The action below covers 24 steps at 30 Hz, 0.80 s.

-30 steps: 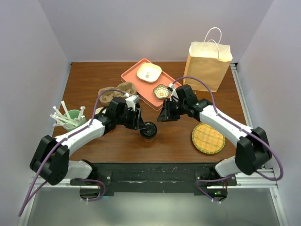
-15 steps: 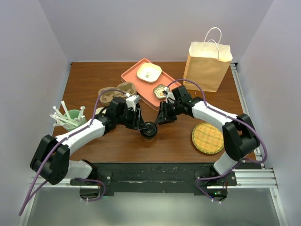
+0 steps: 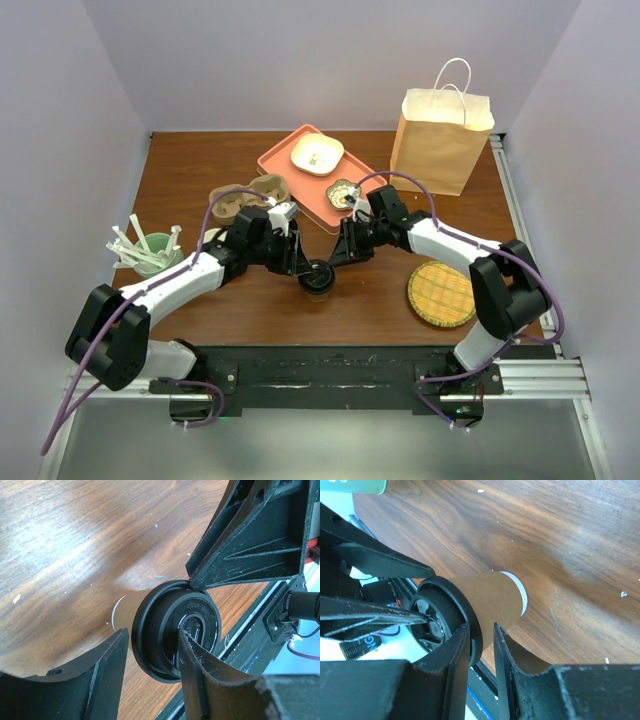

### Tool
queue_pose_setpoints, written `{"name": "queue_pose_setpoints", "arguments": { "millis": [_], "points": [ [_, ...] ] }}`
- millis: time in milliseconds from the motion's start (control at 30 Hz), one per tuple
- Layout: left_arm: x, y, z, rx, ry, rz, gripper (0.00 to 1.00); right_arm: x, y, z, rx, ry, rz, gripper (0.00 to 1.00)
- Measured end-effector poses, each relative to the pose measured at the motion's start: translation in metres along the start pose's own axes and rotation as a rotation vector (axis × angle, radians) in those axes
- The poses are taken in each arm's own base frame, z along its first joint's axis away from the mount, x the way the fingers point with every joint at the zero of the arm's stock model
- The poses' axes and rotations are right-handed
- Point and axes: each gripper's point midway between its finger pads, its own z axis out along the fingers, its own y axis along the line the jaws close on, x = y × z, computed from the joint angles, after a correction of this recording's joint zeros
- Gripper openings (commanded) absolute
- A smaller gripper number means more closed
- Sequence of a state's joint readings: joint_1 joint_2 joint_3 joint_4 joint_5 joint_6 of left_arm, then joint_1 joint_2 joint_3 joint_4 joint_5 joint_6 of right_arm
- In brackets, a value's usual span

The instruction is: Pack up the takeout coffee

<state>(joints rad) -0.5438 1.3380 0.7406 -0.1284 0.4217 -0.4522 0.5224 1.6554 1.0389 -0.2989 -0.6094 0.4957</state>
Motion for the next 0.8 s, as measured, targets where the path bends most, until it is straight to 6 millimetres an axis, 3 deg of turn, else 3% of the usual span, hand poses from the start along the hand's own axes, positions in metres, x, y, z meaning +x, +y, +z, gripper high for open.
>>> {"name": "queue_pose_setpoints", "arguments": {
  "millis": [433,533,600,800],
  "points": [
    [0.000,0.002,0.000,-0.012,-0.009,-0.016,0.51,-0.001,0.002,0.001,-0.051,-0.045,-0.009,0.28],
    [-0.001,0.001,-0.002,-0.021,-0.003,-0.024,0.57,-0.004,0.002,-0.002,-0.004,-0.034,-0.012,0.34],
    [-0.001,0.001,-0.004,-0.034,0.006,-0.035,0.66,-0.008,0.002,-0.005,0.037,-0.029,-0.015,0.38],
    [-0.010,-0.005,-0.015,-0.072,0.036,-0.061,0.79,-0.039,0.018,-0.025,0.101,-0.075,-0.052,0.49]
  ]
}}
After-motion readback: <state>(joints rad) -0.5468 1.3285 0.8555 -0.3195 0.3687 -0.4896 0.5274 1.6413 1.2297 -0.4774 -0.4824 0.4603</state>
